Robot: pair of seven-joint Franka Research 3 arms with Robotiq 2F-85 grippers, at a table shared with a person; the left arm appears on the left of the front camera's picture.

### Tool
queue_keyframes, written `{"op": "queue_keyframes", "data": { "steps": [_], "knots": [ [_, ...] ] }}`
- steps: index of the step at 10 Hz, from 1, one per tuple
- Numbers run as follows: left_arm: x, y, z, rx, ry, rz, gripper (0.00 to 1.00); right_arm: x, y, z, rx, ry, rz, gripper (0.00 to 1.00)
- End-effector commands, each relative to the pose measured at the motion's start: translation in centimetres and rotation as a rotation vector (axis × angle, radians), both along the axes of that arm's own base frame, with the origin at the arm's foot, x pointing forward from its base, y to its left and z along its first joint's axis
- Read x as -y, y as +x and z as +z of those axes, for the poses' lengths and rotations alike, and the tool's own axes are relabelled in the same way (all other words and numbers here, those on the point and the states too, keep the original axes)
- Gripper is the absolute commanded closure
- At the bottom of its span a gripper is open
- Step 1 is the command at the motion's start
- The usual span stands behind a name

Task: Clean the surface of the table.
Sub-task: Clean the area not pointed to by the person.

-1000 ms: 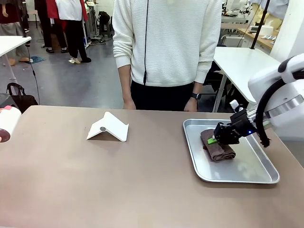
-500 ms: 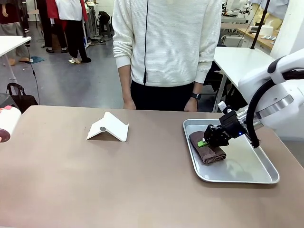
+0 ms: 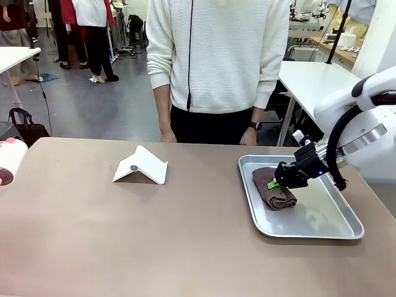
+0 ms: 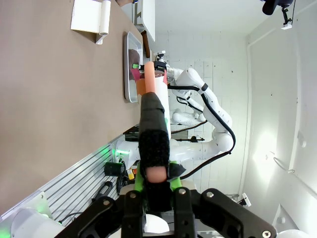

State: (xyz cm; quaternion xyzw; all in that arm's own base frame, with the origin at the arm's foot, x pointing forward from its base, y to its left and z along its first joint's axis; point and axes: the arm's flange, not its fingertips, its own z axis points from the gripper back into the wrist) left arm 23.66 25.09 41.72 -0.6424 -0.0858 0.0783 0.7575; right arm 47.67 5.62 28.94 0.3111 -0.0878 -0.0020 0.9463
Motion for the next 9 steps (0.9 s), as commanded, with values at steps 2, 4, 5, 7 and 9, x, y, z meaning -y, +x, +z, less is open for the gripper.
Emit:
{"op": "queue_keyframes", "data": {
  "steps": [2, 4, 5, 7, 9],
  "knots": [
    [0.1, 0.1, 0.5, -0.005, -0.013, 0.014, 0.78, 3.9, 0.1, 0.4, -0.004, -0.019, -0.112, 0.93],
    [0.1, 0.1, 0.5, -0.005, -0.013, 0.014, 0.78, 6.3, 0.0, 1.5, 0.008, 0.073, -0.153, 0.93],
    [0.1, 0.1, 0.5, -0.005, -0.013, 0.014, 0.78, 7.3, -0.2, 2.5, 0.010, 0.167, -0.153, 0.93],
    [0.1, 0.1, 0.5, -0.005, -0.013, 0.014, 0.78, 9.3, -1.0, 5.6, 0.030, 0.459, -0.117, 0.93],
    [0.1, 0.1, 0.5, -0.005, -0.013, 0.014, 0.78, 12.0, -2.8, 8.7, 0.082, 0.717, -0.097, 0.93]
  ]
}}
